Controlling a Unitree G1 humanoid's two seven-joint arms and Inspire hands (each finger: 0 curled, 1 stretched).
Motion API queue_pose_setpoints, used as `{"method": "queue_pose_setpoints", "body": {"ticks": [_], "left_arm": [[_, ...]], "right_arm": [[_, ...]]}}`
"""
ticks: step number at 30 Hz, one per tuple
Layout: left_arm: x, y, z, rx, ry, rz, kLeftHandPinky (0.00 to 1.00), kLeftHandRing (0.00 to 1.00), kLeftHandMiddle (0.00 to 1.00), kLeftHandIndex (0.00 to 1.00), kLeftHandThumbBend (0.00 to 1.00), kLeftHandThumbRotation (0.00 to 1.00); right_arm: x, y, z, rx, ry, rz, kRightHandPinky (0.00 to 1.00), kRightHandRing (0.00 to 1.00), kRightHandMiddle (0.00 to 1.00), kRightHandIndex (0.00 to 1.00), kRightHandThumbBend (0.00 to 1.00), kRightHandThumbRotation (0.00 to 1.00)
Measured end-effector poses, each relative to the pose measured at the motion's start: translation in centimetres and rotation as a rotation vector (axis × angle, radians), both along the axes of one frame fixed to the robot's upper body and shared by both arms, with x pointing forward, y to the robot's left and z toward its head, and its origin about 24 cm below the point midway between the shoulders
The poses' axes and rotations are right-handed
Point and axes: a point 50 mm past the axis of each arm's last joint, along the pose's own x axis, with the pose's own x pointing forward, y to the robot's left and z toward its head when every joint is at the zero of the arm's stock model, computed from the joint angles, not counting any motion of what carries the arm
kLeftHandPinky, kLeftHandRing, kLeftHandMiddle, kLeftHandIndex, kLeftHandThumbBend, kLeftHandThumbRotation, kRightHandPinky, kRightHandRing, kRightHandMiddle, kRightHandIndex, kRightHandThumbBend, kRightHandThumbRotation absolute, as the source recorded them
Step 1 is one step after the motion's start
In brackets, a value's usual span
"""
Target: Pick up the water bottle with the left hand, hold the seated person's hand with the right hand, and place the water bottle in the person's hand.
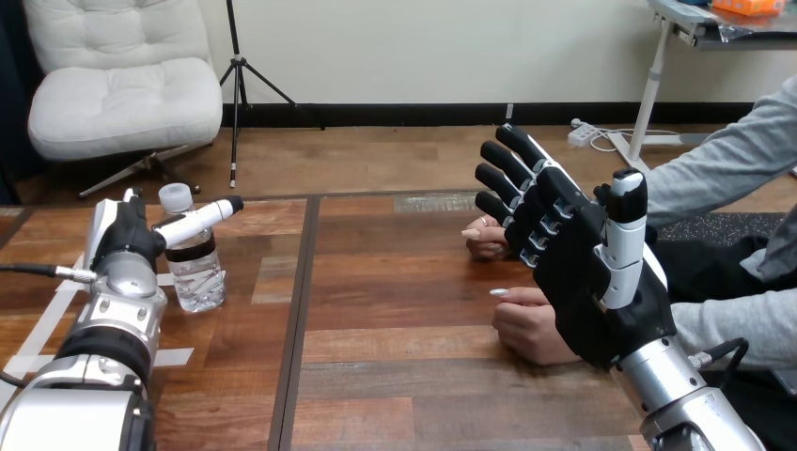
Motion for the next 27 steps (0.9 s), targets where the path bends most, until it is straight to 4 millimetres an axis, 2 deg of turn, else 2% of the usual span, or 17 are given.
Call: {"method": "queue_pose_setpoints", "body": {"ticks": [9,27], "left_arm": [[0.11,-0.07,0.18,-0.028,-0.031,0.000,0.83,0.90,0.94,0.99,0.96,0.34],[0.15,-0.24,0.18,-0.016,-0.036,-0.002,0.75,0.85,0.90,0.91,0.92,0.20]], "right_arm": [[-0.02,-0.02,-0.04,0.000,0.002,-0.003,0.98,0.98,0.96,0.96,0.97,1.00],[-0.08,-0.03,-0.12,0.000,0.005,-0.002,1.00,0.99,0.98,0.97,0.96,1.00]]}}
